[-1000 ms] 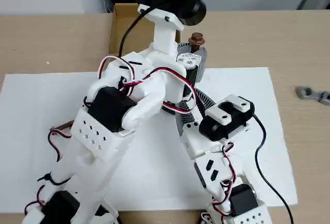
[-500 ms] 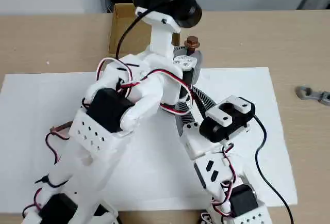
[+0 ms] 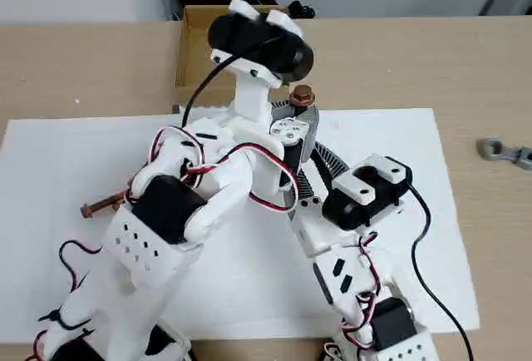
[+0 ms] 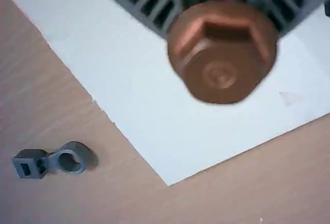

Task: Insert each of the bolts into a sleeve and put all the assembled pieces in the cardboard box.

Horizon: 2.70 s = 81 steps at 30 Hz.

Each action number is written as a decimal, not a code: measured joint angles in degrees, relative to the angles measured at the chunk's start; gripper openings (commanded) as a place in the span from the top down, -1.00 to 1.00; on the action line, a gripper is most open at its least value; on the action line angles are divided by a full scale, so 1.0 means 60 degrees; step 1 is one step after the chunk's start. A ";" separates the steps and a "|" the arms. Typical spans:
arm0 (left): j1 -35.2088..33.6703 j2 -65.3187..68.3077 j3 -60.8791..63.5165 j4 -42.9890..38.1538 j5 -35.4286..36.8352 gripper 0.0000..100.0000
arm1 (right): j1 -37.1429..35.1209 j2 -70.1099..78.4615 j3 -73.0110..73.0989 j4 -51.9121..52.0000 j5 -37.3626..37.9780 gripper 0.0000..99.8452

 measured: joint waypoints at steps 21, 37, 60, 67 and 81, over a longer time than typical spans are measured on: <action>-0.2593 -0.0161 -0.0015 0.0352 -0.0088 0.99 | 0.0059 0.2256 -0.1685 0.0234 -0.0015 0.99; -0.5304 -0.0161 -0.0015 0.3473 -0.2608 0.99 | 0.0029 1.0227 -0.5656 -0.2769 -0.0015 0.99; -0.5700 -0.2286 0.2579 0.2637 -0.2579 0.99 | 0.0733 2.1304 -1.4974 -0.2872 -0.0015 0.71; -0.6476 -0.3516 0.3897 0.1919 -0.2667 0.92 | 0.0733 2.1919 -1.5575 -0.2813 -0.0015 0.66; -0.7165 -0.1729 0.3780 0.2081 -0.2886 0.75 | 0.0733 2.1319 -1.5575 -0.1055 -0.0015 0.68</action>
